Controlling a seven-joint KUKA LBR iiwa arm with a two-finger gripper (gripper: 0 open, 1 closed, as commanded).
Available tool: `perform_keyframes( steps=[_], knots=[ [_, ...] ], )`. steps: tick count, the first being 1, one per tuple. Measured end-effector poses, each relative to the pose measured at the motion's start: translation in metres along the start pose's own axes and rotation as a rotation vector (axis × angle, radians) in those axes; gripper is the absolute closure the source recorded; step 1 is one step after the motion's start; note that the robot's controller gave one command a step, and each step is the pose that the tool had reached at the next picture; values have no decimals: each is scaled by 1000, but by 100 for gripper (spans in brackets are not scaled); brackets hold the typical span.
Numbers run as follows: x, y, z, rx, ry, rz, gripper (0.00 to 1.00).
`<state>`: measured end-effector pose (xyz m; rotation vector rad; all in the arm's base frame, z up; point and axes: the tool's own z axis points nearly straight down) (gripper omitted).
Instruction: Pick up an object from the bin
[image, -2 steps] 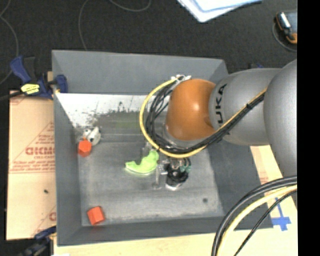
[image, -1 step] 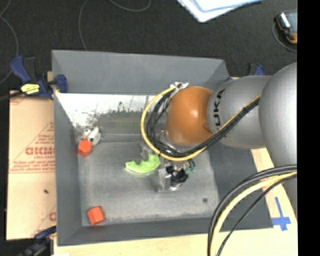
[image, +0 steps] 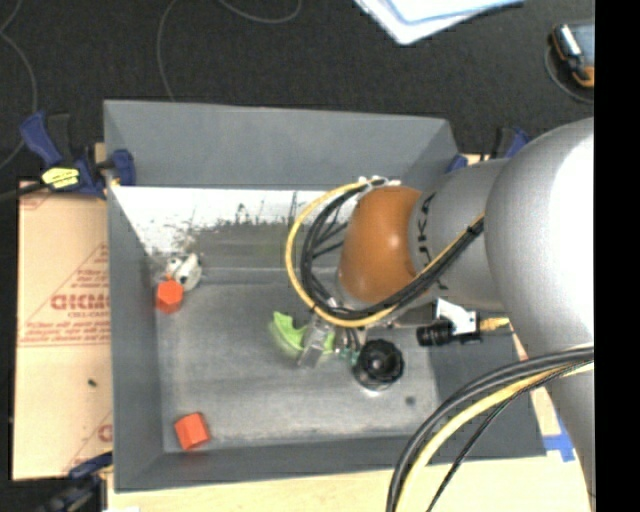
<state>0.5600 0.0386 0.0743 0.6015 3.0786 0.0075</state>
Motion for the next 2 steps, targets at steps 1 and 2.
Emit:
perform_keyframes(
  steps=[1,2],
  knots=[
    [0,0,0,0,0,1,100],
    [-6,-1,-57,-3,-7,-16,100]
  ],
)
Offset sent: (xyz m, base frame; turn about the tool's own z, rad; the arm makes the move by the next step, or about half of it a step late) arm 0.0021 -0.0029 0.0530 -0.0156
